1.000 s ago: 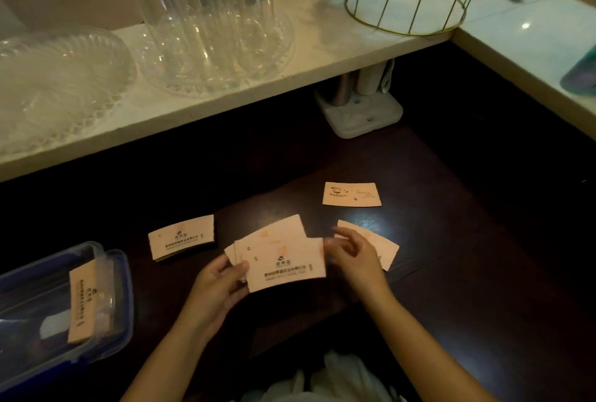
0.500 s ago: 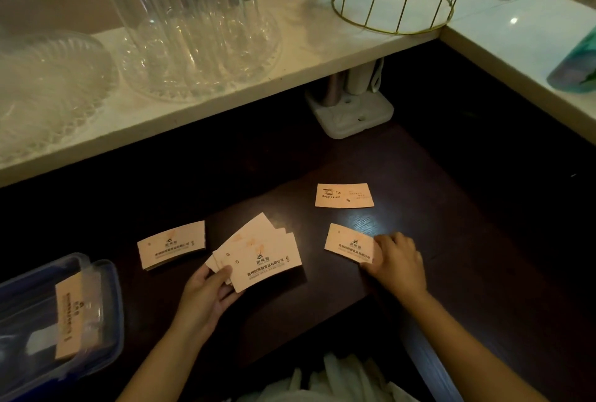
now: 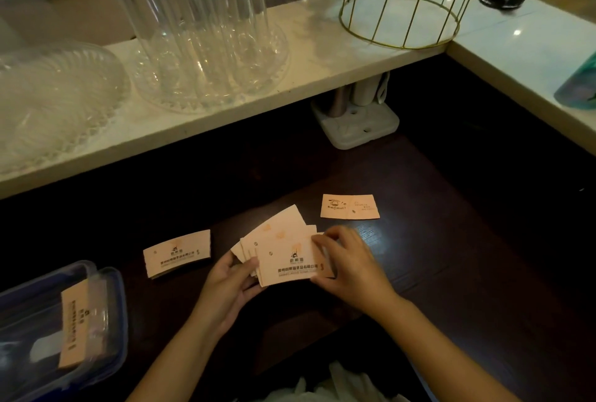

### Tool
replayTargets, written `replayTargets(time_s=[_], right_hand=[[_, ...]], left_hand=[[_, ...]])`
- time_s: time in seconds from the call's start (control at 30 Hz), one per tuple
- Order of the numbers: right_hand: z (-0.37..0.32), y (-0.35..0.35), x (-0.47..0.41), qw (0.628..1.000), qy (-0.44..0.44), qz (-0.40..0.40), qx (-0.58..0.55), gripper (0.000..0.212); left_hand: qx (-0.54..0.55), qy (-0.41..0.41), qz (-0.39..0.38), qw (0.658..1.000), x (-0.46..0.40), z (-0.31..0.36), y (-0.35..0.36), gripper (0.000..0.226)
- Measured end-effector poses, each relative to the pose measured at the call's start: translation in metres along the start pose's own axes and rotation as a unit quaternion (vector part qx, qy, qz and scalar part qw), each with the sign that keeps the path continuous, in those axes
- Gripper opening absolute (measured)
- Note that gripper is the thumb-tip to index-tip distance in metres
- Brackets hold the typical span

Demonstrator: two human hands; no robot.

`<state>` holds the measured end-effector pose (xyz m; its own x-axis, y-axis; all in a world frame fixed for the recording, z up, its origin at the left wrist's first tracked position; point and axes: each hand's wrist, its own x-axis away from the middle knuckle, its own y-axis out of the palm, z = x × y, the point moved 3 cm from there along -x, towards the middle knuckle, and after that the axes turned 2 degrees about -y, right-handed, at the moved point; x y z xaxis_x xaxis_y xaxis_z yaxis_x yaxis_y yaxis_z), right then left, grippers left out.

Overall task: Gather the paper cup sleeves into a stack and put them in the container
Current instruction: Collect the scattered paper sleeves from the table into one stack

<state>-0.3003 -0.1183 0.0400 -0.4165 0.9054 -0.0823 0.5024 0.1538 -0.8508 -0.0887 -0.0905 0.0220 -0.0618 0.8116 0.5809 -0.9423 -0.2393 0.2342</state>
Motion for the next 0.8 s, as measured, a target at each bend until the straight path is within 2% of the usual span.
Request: replayTargets(time_s=[0.2,0.3,0.33,0.37,0.43,0.5,0.63,0.7,0.8], right_hand=[[0.001,0.012,-0.009,0.999,-0.038,-0.018,-0.016,0.070],[0.038,0.007,-0.019,0.989,0.068,0.033,-0.128,0.068],[0.057,0.003,-0.023,0.985,0.107,0.055,-0.126,0.066],[0.077,-0.001,-0.028,0.985,0.138,0.059,-0.088,0.065],[0.112,-0.004,-0.036,0.986,0.165,0.005,0.035,0.071],[0.137,-0.002,-0.043,0.977,0.144,-0.079,0.133,0.076],[0.162,0.004,-0.051,0.952,0.095,-0.201,0.209,0.072],[0.162,0.003,-0.051,0.948,0.088,-0.222,0.212,0.065],[0.152,0.001,-0.045,0.943,0.047,-0.188,0.270,0.054]], left_hand=[[-0.016,0.009,0.048,0.999,-0.002,-0.003,-0.006,0.030],[0.003,0.014,0.068,0.998,-0.002,-0.003,-0.018,0.028],[0.007,0.016,0.074,0.997,-0.001,-0.002,-0.023,0.028],[0.010,0.019,0.079,0.997,-0.001,-0.001,-0.028,0.027],[0.015,0.021,0.087,0.996,0.000,0.000,-0.036,0.028],[0.021,0.021,0.094,0.995,0.001,0.000,-0.043,0.029],[0.029,0.022,0.107,0.994,0.006,-0.002,-0.047,0.033],[0.035,0.024,0.110,0.993,0.008,-0.002,-0.047,0.033],[0.047,0.020,0.113,0.992,0.007,-0.004,-0.045,0.033]])
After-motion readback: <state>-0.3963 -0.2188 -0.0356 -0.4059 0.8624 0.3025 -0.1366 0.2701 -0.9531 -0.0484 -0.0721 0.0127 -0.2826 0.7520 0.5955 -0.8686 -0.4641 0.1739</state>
